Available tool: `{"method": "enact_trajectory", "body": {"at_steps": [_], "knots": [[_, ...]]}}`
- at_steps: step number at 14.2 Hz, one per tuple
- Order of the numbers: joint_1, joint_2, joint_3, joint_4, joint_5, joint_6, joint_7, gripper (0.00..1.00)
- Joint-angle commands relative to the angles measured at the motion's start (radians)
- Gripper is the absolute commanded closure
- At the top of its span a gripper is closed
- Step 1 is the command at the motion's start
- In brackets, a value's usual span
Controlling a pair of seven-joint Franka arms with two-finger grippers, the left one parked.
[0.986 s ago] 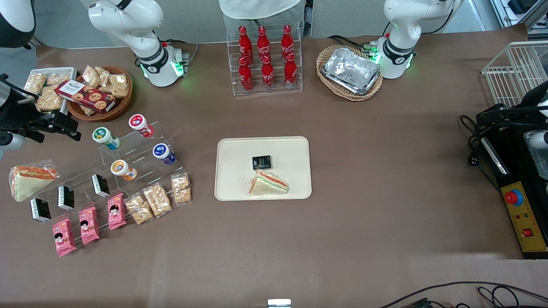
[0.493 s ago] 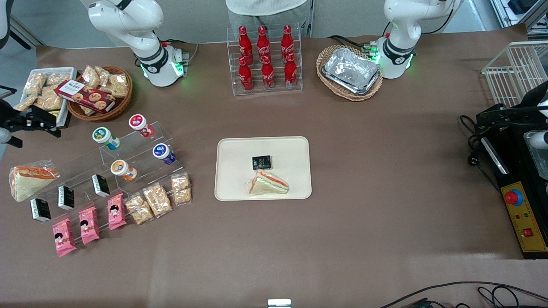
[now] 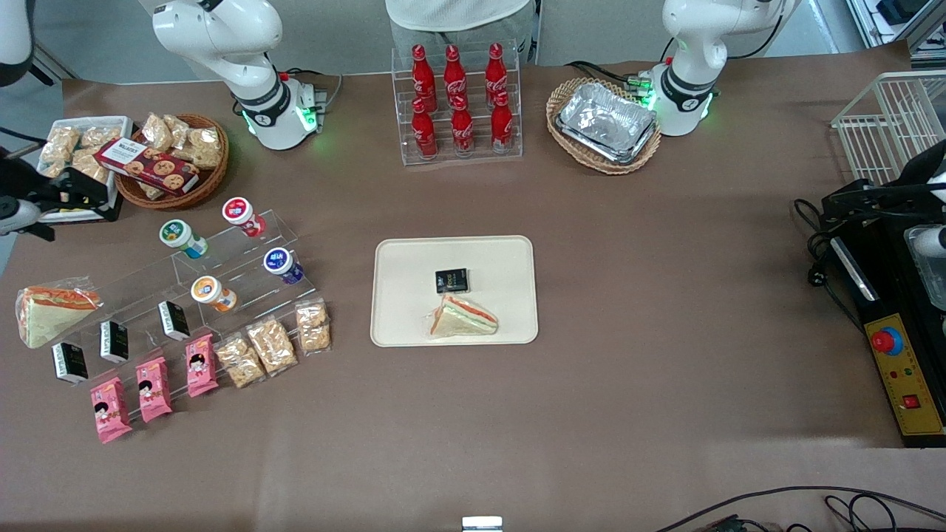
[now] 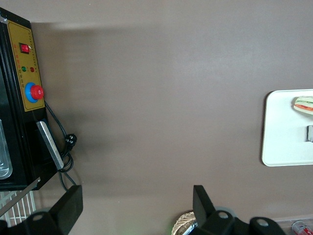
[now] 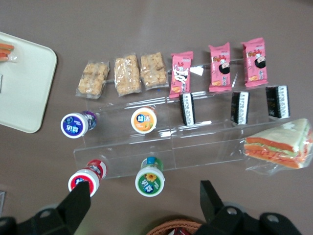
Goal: Place green gum on tray
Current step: 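Move the right gripper down over the green-lidded gum tub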
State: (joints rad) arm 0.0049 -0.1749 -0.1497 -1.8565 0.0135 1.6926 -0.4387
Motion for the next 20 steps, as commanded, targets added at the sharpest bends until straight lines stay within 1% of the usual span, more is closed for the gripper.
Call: {"method": "enact_trajectory", "body": {"at_steps": [1, 5, 7, 9, 12, 14, 18, 20], "knots": [[-0.006, -0.141, -0.008, -0.245, -0.006, 0.145, -0.017, 0.0], [-0.006, -0.147, -0.025, -0.355, -0.015, 0.241, -0.018, 0.0], [-0.008, -0.147, -0.036, -0.429, -0.015, 0.333, -0.044, 0.0], [-0.006, -0.121, -0.076, -0.48, -0.015, 0.418, -0.081, 0.0], [-0.006, -0.094, -0.077, -0.513, -0.014, 0.459, -0.072, 0.0], [-0.006, -0.1, -0.077, -0.553, -0.014, 0.493, -0.058, 0.0], [-0.006, -0.1, -0.077, -0.647, -0.012, 0.607, -0.058, 0.0], [-0.006, -0.104, -0.077, -0.671, -0.01, 0.625, -0.058, 0.0]]}}
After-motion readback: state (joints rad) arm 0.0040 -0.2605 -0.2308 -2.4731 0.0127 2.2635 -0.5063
